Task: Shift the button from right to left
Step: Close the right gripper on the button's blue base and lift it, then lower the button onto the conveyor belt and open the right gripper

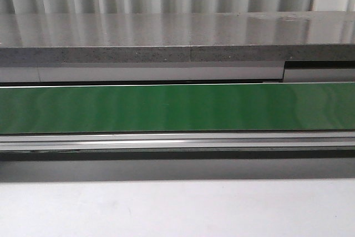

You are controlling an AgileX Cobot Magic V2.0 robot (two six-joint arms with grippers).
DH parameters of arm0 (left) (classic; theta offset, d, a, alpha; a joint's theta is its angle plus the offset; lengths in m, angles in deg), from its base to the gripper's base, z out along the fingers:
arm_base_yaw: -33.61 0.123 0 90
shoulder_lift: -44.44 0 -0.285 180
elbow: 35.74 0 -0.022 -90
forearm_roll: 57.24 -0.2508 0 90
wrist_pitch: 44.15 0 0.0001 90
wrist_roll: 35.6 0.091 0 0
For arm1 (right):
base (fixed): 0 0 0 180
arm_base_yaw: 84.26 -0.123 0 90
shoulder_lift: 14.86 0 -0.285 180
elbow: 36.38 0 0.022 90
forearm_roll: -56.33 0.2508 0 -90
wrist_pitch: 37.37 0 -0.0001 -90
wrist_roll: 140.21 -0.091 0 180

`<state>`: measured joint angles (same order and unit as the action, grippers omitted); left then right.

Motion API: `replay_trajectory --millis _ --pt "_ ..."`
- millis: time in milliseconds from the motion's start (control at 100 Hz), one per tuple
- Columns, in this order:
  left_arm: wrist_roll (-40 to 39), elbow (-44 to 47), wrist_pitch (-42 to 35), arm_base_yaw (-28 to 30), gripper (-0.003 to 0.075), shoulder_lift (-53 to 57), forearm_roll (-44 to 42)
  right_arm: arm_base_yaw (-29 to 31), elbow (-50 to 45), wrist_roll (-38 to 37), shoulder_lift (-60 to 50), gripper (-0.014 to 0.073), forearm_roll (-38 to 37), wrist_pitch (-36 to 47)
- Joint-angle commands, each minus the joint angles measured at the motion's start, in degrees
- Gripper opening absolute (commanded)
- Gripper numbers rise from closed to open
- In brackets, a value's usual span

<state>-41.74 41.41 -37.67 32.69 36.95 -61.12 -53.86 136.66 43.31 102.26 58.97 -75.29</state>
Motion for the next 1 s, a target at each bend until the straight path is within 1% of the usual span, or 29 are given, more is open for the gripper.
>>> replay_trajectory --millis 0,170,330,450,600,780,900,990 --pt "0.0 1.4 -4.4 0.1 -0.0020 1.9 0.5 -0.1 1.9 0.5 -3.3 0.0009 1.1 1.1" --pt "0.0 1.4 -4.4 0.1 -0.0020 1.9 0.5 -0.5 1.9 -1.0 -8.0 0.0009 1.1 -0.8" --pt "0.0 1.4 -4.4 0.1 -0.0020 1.9 0.5 -1.3 1.9 -3.5 -14.9 0.0009 1.1 -5.5" --pt "0.0 1.4 -4.4 0.1 -0.0020 1.9 0.5 -3.4 1.6 -6.3 -20.5 0.0009 0.9 -9.3" --pt "0.0 1.4 -4.4 0.1 -0.0020 1.9 0.5 -8.3 0.9 -10.0 -25.5 0.0009 0.3 -14.0" --pt "0.0 1.4 -4.4 0.1 -0.0020 1.9 0.5 -14.6 -1.6 -13.8 -27.1 0.0009 0.3 -15.5" --pt "0.0 1.4 -4.4 0.1 -0.0020 1.9 0.5 -17.1 -3.8 -15.8 -26.6 0.0009 0.3 -12.3" --pt "0.0 1.4 -4.4 0.1 -0.0020 1.9 0.5 -17.7 -5.1 -17.1 -25.6 0.0009 0.4 -10.6"
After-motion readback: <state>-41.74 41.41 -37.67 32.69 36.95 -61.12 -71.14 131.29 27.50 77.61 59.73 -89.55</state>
